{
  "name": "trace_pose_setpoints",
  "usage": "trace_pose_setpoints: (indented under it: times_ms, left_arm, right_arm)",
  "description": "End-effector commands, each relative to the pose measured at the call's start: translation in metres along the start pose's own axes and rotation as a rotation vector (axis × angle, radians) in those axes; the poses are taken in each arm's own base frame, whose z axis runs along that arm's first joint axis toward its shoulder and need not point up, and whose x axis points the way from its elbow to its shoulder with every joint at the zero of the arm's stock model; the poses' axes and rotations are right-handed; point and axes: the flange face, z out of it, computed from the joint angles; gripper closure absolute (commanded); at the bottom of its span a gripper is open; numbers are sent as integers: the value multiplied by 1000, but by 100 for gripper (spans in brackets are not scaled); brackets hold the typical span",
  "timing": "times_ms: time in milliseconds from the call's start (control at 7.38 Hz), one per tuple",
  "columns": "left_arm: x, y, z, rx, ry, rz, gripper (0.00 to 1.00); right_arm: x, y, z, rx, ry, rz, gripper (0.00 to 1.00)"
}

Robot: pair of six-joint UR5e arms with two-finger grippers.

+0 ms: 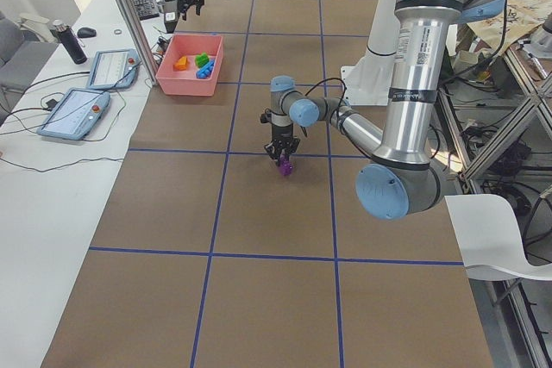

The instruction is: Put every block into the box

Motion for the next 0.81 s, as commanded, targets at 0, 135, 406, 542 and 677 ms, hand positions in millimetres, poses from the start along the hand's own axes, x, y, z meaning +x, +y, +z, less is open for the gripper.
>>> trace_pose_setpoints:
  times_ms: [0, 135, 406, 542, 677]
  left_arm:
    - [-13, -63, -78, 83, 9, -161, 100]
    - [-9, -92, -98, 88, 9, -196, 100]
    - [-16, -115, -113, 103, 3, -240, 100]
    - [-24, -123, -118, 108, -3, -252, 100]
    - [-26, -125, -117, 107, -4, -255, 100]
  right_arm:
    - [13, 33, 50, 45, 68, -39, 0]
    - [28, 31, 58, 38, 82, -34, 0]
    - [44, 35, 72, 28, 103, -34, 0]
    - [38, 40, 72, 25, 99, -32, 0]
    - [31, 46, 74, 20, 95, -39, 0]
